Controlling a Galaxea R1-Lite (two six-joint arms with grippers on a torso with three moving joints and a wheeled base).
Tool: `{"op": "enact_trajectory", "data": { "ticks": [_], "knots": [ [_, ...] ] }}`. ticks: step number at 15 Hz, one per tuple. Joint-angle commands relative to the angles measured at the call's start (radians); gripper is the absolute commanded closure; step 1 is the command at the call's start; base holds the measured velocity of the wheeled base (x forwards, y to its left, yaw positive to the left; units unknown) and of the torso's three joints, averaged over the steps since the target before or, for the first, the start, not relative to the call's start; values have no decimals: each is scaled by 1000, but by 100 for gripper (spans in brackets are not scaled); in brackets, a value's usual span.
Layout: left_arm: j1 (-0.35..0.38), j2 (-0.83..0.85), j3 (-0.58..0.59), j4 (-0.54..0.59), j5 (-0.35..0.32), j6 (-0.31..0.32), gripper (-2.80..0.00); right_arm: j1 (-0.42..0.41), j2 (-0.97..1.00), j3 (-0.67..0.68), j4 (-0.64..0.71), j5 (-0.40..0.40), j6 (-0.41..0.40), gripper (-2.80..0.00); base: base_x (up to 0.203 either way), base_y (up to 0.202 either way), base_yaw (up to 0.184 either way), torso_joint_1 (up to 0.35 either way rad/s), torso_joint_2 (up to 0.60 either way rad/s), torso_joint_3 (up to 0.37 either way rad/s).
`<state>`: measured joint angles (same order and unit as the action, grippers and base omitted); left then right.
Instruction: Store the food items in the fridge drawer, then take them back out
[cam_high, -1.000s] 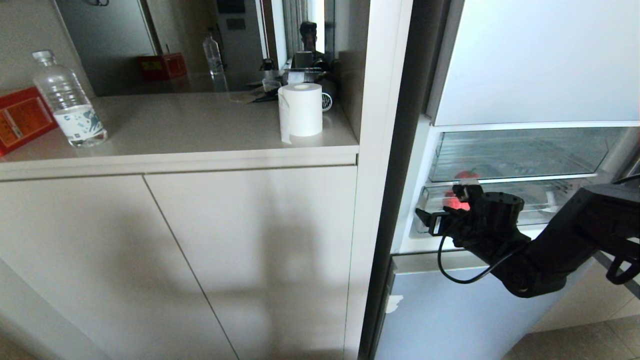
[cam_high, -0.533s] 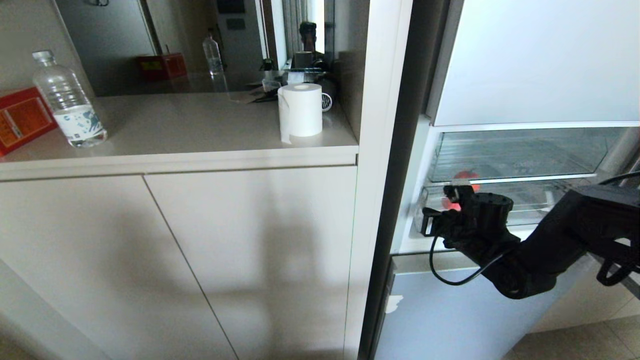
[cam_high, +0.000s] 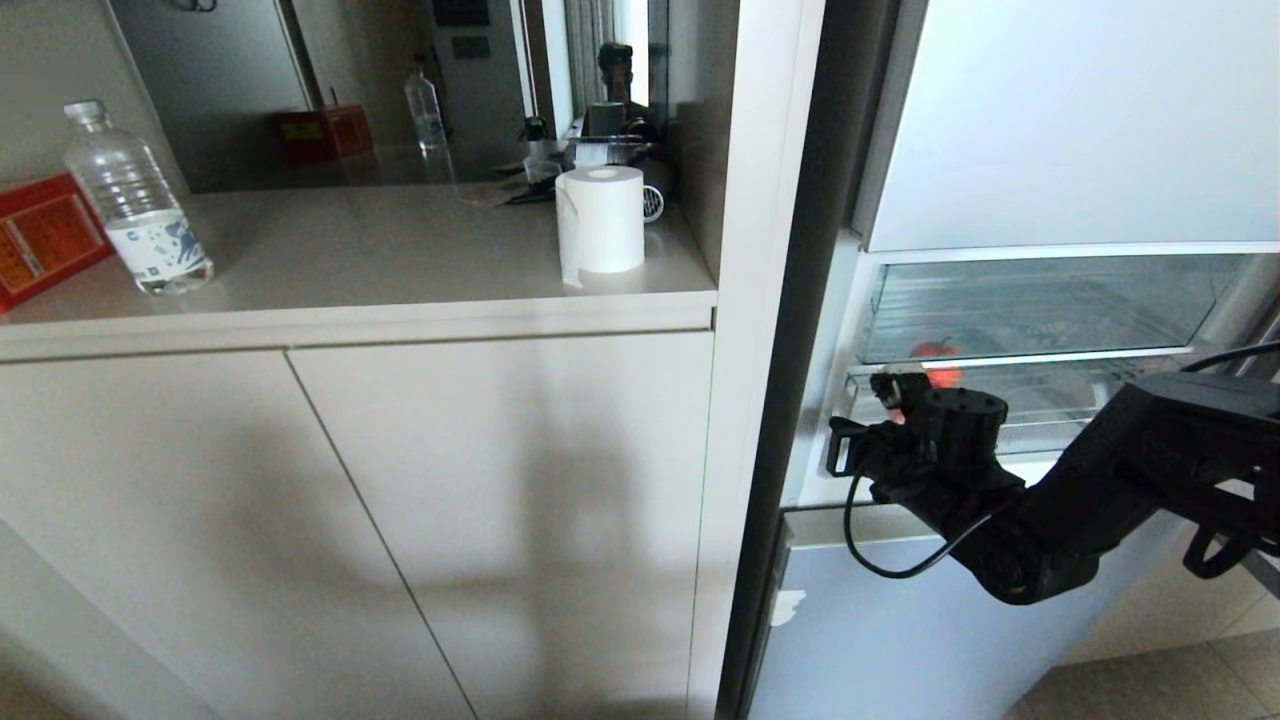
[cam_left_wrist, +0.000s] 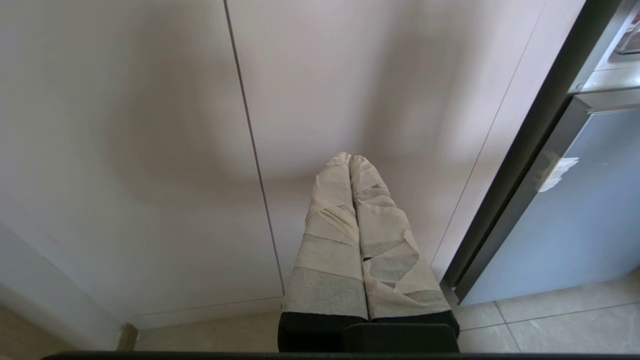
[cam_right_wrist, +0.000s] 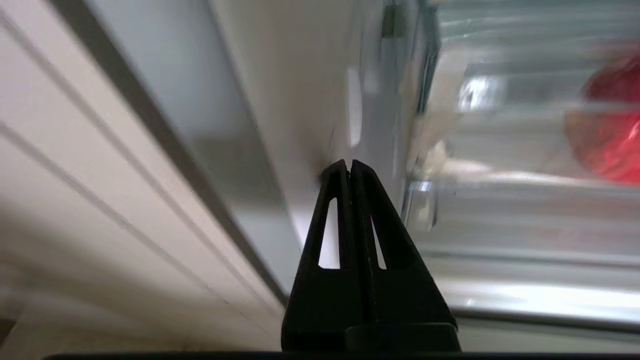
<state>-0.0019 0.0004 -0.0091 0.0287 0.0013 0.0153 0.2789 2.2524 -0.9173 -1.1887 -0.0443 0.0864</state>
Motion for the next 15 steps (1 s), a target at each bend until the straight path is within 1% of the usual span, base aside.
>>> {"op": "enact_trajectory", "data": {
  "ticks": [1, 3, 6, 7, 9, 11, 12, 13, 14, 15],
  "knots": [
    [0, 0, 0, 0, 0, 0, 0, -2, -17, 25, -8, -2, 3, 0, 0, 0, 0, 0, 0, 0],
    [0, 0, 0, 0, 0, 0, 0, -7, -23, 52, -10, -37, 11, 0, 0, 0, 0, 0, 0, 0],
    [0, 0, 0, 0, 0, 0, 0, -11, -73, 134, -14, -43, 19, 0, 0, 0, 0, 0, 0, 0],
    [0, 0, 0, 0, 0, 0, 0, -17, -86, 159, -31, -43, 20, -280, 0, 0, 0, 0, 0, 0],
    [0, 0, 0, 0, 0, 0, 0, -33, -91, 195, -87, -41, 15, -280, 0, 0, 0, 0, 0, 0],
    [0, 0, 0, 0, 0, 0, 0, -64, -88, 202, -106, -23, 15, -280, 0, 0, 0, 0, 0, 0],
    [0, 0, 0, 0, 0, 0, 0, -90, -85, 201, -112, 29, 14, -280, 0, 0, 0, 0, 0, 0],
    [0, 0, 0, 0, 0, 0, 0, -121, -82, 199, -119, 105, 11, -280, 0, 0, 0, 0, 0, 0],
    [0, 0, 0, 0, 0, 0, 0, -153, -72, 191, -123, 163, 9, -280, 0, 0, 0, 0, 0, 0],
    [0, -1, 0, 0, 0, 0, 0, -169, -60, 181, -131, 185, 9, -280, 0, 0, 0, 0, 0, 0]
  ]
}}
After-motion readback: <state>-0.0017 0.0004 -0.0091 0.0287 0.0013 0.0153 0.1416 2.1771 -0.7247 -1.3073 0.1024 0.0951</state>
